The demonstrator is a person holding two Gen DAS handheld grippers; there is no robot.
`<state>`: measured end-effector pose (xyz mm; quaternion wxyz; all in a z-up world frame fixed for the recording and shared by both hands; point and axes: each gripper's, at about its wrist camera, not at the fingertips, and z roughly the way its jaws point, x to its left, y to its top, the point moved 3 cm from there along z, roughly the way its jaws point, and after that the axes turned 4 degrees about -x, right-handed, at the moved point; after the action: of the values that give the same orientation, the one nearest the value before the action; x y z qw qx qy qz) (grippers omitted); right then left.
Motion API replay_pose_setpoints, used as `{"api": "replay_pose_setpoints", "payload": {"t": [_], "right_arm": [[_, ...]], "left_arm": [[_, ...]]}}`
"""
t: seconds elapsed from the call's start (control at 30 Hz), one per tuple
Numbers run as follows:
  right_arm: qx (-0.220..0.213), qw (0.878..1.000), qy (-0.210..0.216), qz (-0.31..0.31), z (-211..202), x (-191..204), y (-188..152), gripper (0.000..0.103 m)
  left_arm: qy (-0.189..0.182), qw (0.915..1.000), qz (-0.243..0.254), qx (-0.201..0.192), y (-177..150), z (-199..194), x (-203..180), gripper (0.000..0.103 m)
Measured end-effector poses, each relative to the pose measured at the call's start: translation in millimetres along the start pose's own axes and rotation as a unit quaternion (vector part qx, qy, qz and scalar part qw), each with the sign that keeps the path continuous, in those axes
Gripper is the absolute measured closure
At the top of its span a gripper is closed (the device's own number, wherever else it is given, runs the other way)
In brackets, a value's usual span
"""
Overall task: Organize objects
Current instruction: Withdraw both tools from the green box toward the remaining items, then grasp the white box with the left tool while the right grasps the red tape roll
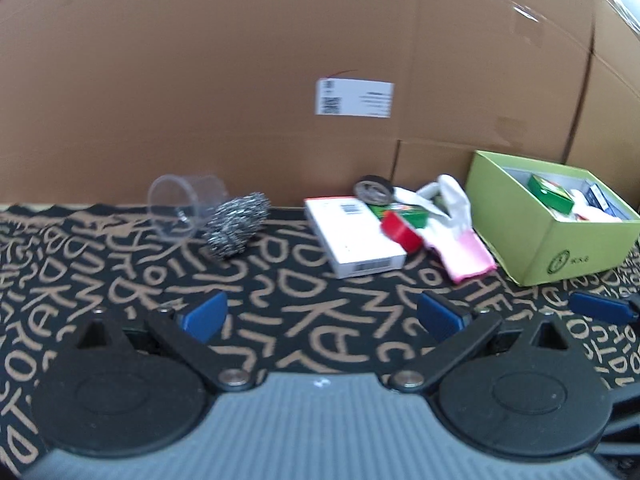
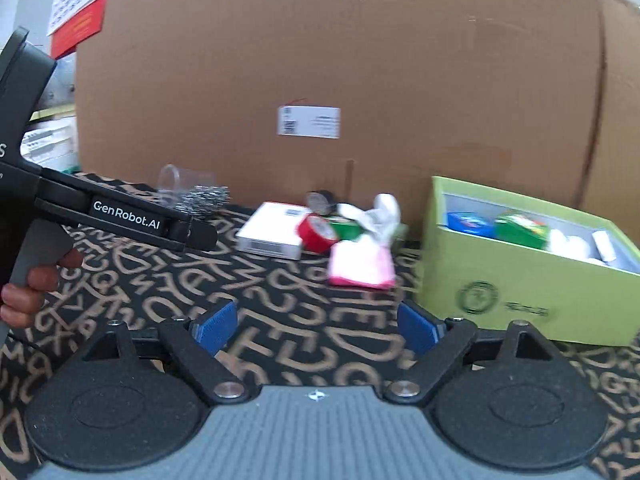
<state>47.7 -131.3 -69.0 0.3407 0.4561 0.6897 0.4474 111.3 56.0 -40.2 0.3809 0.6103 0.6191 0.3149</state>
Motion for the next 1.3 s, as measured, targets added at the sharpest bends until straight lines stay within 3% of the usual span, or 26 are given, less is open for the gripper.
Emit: {"api": "replay_pose_setpoints", "payload": {"t": [0.13, 0.2, 0.3, 0.63, 0.7, 0.77, 0.97, 1.13, 1.3], "right_arm": [[0.006, 1.000, -0.004, -0.001, 29.7, 6.3, 8.6, 0.032], [0.008, 1.000, -0.009, -0.003, 47.7, 6.0, 13.4, 0.047], [0.016, 1.000, -0.009, 0.019, 75.2, 1.4, 23.3, 0.054], [0.017, 0.999, 0.002, 0.042, 138.2, 2.7, 35.3, 0.055], [0.023, 0.999, 0.004, 0.035, 145.2, 2.7, 34.0, 0.068], [0.021, 0.999, 0.012, 0.027, 144.1, 3.2, 34.7, 0.088], [0.008, 1.000, 0.017, 0.014, 110.9, 1.0, 33.1, 0.089], [0.030, 0.999, 0.026, -0.037, 60.5, -0.1, 11.4, 0.089], [0.056, 0.997, 0.024, -0.046, 32.0, 1.5, -9.6, 0.089]], "left_arm": [[-0.001, 0.9998, -0.017, 0.005, 2.2, 1.4, 13.9, 0.000], [0.001, 0.9998, -0.022, 0.002, 2.7, 1.1, 19.6, 0.000], [0.007, 0.9997, -0.023, 0.004, 2.3, 3.7, 26.1, 0.000], [0.000, 0.9995, -0.018, 0.025, 5.3, 27.3, 28.9, 0.000], [-0.003, 0.9994, -0.017, 0.028, 7.3, 31.2, 26.8, 0.000], [-0.003, 0.9995, -0.015, 0.029, 9.4, 35.2, 24.1, 0.000], [-0.004, 0.9997, -0.008, 0.024, 21.7, 58.5, 6.4, 0.000], [-0.006, 0.9996, -0.004, 0.028, 33.7, 95.7, -17.3, 0.000], [0.004, 0.9978, 0.025, 0.061, 32.6, 139.3, -43.6, 0.000]]}}
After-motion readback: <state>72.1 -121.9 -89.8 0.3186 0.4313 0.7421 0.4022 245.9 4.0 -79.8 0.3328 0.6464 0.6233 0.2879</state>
